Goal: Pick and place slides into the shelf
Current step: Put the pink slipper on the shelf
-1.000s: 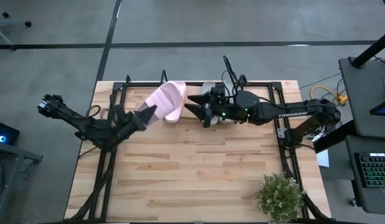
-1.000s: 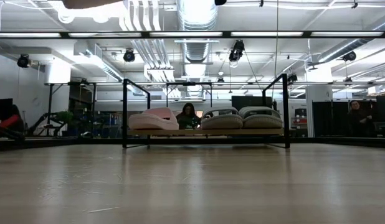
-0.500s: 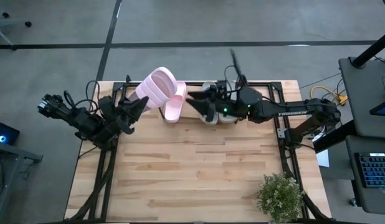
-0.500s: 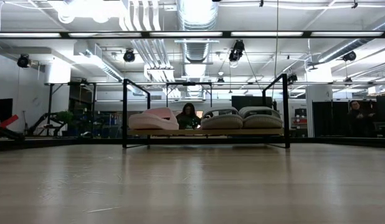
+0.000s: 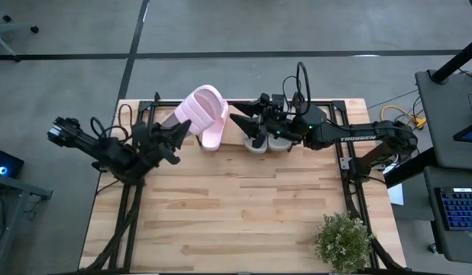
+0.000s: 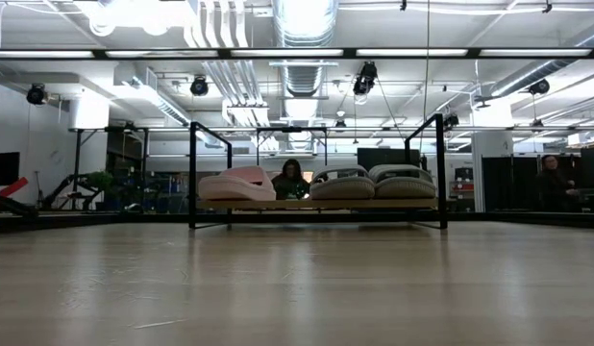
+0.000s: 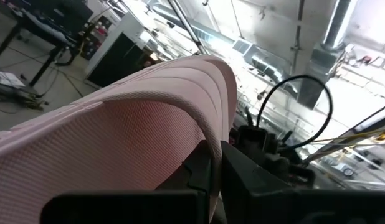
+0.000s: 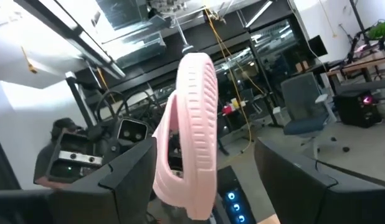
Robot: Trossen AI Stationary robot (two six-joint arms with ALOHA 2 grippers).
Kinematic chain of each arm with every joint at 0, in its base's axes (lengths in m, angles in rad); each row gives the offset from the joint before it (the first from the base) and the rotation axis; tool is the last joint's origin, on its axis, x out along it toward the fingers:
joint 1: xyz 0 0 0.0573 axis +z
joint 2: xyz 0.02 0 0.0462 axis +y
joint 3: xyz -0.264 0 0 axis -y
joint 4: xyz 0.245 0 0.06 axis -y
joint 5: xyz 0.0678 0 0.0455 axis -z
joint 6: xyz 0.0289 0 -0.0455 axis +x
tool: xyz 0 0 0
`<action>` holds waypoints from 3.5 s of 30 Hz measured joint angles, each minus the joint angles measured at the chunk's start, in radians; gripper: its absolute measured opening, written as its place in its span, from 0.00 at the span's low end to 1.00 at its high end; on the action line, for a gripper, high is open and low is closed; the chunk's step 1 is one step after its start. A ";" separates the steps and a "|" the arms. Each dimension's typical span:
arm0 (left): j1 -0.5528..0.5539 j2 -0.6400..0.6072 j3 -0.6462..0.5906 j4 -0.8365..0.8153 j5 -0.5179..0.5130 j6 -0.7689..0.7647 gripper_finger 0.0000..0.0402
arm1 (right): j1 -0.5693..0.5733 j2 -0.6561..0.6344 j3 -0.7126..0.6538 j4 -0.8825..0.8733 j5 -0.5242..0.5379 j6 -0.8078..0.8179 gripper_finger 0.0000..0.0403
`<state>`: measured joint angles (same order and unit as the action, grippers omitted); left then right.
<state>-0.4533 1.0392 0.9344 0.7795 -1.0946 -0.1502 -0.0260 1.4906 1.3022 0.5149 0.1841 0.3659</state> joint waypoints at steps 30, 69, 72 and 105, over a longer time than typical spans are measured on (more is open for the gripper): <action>0.041 0.149 0.040 0.078 0.109 0.000 0.00 | -0.027 0.000 0.000 -0.040 -0.065 -0.047 0.57; 0.046 -0.053 0.007 -0.036 0.075 0.655 0.47 | -0.196 -0.037 -0.002 -0.258 -0.043 0.262 0.08; 0.047 -0.090 0.010 -0.138 0.029 0.780 0.49 | -0.273 -0.036 -0.002 -0.343 -0.190 0.368 0.08; 0.104 0.268 0.038 -0.299 -0.092 1.545 0.50 | -0.550 0.173 -0.001 -0.407 -0.999 0.708 0.08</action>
<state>-0.3496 1.3077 0.9725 0.4808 -1.1869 1.3952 -0.5763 1.6634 1.3010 0.1081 -0.8150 1.0740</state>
